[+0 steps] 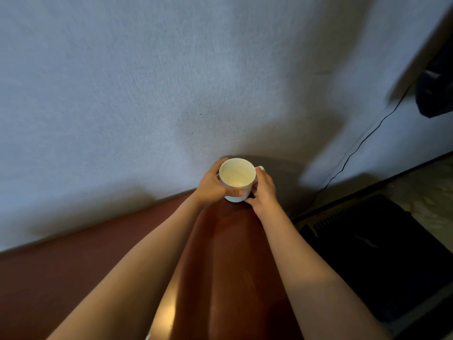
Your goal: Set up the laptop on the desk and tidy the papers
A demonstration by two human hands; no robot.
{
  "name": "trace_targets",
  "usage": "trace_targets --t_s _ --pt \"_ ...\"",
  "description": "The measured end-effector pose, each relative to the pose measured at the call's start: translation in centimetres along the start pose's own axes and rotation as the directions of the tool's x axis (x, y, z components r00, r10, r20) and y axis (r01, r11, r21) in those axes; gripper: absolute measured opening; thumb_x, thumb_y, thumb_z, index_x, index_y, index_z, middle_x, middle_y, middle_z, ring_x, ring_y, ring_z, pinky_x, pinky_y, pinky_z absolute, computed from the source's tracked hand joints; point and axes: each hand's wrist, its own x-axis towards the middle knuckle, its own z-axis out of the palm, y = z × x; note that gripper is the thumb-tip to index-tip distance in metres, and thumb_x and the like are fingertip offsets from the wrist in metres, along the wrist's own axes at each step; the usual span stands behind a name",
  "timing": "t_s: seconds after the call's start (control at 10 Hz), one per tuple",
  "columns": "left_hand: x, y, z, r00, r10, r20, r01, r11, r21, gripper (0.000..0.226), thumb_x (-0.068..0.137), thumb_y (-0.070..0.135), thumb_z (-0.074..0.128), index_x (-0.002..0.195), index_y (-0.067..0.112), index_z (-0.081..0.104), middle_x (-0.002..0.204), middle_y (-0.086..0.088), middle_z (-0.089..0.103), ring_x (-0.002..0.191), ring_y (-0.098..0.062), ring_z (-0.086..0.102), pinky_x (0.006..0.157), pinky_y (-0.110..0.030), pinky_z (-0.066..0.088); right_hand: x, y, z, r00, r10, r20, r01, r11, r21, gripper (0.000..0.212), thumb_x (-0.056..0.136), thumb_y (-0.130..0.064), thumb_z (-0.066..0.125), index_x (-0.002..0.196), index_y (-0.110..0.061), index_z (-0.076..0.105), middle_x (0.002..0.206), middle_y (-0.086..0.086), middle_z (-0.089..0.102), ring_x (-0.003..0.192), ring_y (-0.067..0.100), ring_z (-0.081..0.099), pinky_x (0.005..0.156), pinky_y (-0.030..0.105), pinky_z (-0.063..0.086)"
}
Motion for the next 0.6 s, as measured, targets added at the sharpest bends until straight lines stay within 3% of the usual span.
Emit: trace_targets --t_s 0.4,0.6 --pt "-0.1 0.4 -0.2 0.998 -0.050 0.023 0.049 0.999 0.020 0.090 0.065 0.003 0.083 0.140 0.018 0.036 0.136 -0.001 0.045 0.123 -0.019 0.044 0.094 -0.030 0.043 -0.5 -0.7 0.1 1.000 0.007 0.022 -0.004 0.994 -0.105 0.046 0.097 -0.036 0.044 0.140 -0.020 0.038 0.141 0.009 0.045 0.129 0.031 0.042 0.103 0.054 0.034" --pt "-1.7 2.4 -1.8 0.970 -0.226 0.093 0.223 0.974 0.038 0.088 0.078 0.000 0.070 0.148 0.021 0.020 0.151 -0.006 0.027 0.133 -0.029 0.036 0.099 -0.040 0.040 -2.0 -1.2 -0.9 1.000 -0.016 -0.026 0.009 0.972 -0.237 0.050 0.098 -0.038 0.044 0.141 -0.013 0.038 0.143 0.014 0.042 0.132 0.032 0.039 0.105 0.050 0.033"
